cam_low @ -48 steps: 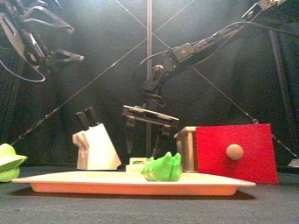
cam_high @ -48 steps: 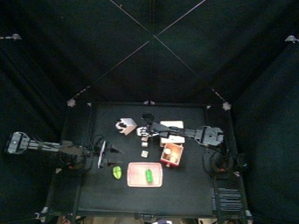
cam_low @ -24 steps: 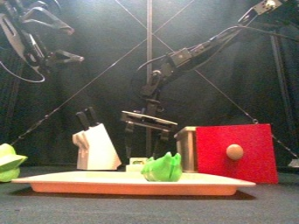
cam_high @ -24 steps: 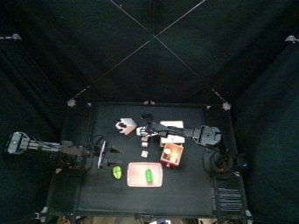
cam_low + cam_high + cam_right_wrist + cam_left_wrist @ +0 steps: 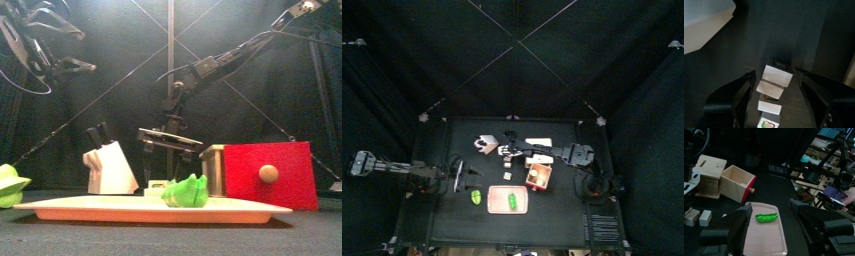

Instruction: Grab sushi piece from table

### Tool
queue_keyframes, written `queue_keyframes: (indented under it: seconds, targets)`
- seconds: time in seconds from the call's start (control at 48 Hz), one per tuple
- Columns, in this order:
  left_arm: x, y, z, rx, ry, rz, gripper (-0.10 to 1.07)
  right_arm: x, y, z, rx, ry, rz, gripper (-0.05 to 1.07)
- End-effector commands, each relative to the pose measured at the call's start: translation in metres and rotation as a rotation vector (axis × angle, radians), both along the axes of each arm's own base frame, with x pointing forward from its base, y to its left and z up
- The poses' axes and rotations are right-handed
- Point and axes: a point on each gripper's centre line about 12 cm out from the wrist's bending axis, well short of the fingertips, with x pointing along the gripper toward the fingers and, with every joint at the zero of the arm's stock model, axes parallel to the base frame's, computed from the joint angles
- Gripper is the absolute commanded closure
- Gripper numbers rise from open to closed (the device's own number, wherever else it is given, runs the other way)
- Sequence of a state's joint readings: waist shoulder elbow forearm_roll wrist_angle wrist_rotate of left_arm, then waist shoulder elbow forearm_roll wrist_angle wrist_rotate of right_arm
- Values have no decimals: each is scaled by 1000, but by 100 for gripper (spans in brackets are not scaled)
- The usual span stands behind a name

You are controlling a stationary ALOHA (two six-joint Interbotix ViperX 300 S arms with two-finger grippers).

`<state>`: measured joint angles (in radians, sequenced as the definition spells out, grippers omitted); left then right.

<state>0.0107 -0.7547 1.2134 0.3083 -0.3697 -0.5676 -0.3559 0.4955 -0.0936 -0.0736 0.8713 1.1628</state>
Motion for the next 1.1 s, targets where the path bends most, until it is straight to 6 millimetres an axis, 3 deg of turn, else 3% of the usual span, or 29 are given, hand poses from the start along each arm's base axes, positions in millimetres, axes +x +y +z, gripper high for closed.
queue_keyframes:
  seconds: [0.0, 0.292, 0.646, 1.083]
  targets:
    - [2, 1, 5, 0, -15, 2, 3, 4, -5, 22, -20, -51, -4, 15]
    - [2, 1, 4, 0, -12, 4, 3, 5, -5, 24, -28, -52, 1, 29]
    - [2, 1, 4, 0, -14, 5, 3, 5, -9, 50, -81, -78, 16, 30]
    - [2, 1, 4, 0, -14, 5, 3, 5, -6, 64, -101, -91, 43, 30]
